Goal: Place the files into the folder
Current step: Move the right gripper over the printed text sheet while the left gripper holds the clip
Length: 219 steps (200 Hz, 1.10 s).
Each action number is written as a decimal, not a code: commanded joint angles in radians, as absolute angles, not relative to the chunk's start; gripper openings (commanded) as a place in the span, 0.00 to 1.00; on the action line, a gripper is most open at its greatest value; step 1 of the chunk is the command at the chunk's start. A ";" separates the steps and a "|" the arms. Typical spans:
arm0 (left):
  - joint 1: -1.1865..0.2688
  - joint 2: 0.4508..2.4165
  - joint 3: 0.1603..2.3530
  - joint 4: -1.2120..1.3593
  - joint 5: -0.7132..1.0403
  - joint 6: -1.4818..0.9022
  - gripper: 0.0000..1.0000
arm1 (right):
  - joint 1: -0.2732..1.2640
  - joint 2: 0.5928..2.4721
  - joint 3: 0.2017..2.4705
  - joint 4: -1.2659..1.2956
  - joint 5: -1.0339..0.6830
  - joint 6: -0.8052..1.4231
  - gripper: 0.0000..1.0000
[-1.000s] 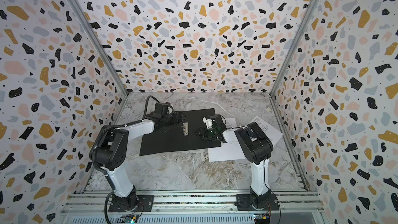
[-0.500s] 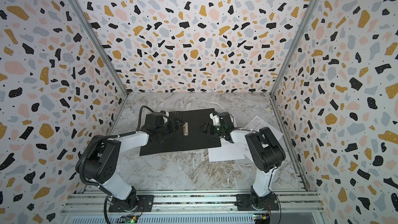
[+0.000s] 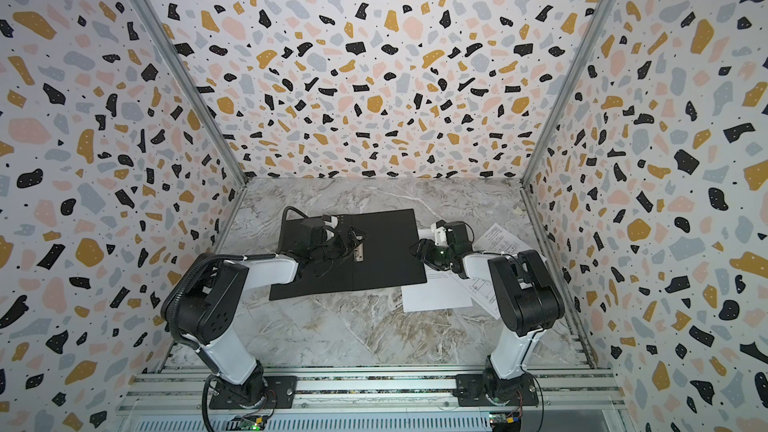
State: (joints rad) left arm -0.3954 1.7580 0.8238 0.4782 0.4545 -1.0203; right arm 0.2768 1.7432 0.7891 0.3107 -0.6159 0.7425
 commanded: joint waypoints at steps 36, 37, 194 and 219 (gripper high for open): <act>-0.398 1.814 0.933 0.524 0.463 -1.042 0.99 | 0.247 1.691 0.763 0.284 -0.615 0.710 0.64; -0.397 1.815 0.935 0.523 0.462 -1.041 0.99 | 0.247 1.691 0.763 0.284 -0.615 0.710 0.64; -0.332 1.908 1.110 0.414 0.409 -0.953 1.00 | 0.235 1.673 0.752 0.239 -0.567 0.650 0.65; -0.333 1.860 1.090 0.369 0.398 -0.905 0.99 | 0.232 1.698 0.779 0.223 -0.563 0.625 0.65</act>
State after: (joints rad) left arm -0.3313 1.9320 1.1110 0.3923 0.4088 -0.9688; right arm 0.2386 1.6985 0.7444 0.2630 -0.5789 0.6666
